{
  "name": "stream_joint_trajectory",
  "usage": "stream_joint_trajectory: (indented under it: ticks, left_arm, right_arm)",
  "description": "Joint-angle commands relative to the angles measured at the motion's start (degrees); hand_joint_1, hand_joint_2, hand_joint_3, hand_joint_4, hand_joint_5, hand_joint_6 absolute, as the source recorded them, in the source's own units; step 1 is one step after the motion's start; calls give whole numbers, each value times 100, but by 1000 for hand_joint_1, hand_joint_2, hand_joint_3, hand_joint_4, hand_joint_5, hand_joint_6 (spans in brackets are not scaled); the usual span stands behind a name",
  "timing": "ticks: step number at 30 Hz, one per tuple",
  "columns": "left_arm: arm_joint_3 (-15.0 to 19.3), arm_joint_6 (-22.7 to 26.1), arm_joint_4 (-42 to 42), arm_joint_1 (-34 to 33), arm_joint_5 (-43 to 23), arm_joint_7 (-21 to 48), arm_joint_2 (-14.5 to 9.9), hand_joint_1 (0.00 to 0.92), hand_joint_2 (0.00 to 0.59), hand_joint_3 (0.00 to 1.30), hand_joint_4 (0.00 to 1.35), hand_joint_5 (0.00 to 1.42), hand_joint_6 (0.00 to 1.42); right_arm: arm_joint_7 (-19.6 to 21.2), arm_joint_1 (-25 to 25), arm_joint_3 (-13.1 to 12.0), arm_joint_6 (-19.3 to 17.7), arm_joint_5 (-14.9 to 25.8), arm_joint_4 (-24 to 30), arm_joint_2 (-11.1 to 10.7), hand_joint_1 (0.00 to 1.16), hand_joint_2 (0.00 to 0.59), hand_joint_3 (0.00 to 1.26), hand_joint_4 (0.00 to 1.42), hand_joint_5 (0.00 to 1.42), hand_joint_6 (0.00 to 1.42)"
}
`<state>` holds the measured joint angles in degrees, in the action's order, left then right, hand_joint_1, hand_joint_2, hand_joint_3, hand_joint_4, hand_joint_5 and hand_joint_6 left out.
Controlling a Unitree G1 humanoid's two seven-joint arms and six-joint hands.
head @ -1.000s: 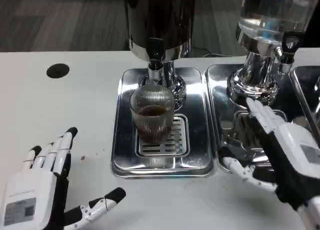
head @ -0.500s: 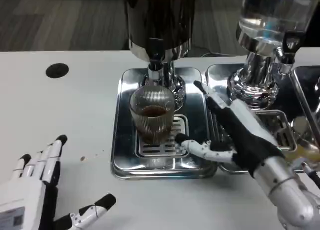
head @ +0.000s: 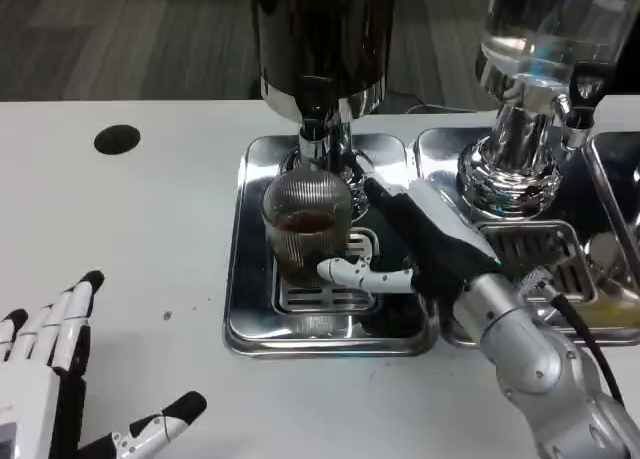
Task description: Grasp the cup under the faucet to collect the drink, then remove the cup.
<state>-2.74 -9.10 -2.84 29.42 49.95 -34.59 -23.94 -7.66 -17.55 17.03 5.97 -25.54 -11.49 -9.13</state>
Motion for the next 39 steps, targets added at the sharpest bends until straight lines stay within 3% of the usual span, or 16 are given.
stream_joint_trajectory:
  ticks: [1,18,25,33,39]
  left_arm:
    - [124,-18,-65,95,-19,-71,-65,0,35,91,0,152,80]
    - [184,-130,233,13,-162,-122,-24,0,42,144,0,153,94]
    - [223,-152,284,8,-228,-166,-57,0,44,157,0,155,95]
    - [266,-171,354,-82,-282,-152,-97,0,46,172,0,158,95]
    - [262,-181,395,-75,-297,-167,-74,0,56,186,0,166,95]
  right_arm:
    - [189,-219,-53,-71,75,-266,113,683,194,0,0,0,37]
    - [523,-396,30,-486,147,-901,373,720,182,0,0,0,103]
    - [804,-472,-60,-655,183,-1183,462,750,178,0,2,22,176]
    - [921,-528,-34,-846,188,-1451,494,756,173,4,79,102,221]
    - [949,-564,-22,-932,188,-1663,510,755,177,94,159,146,242]
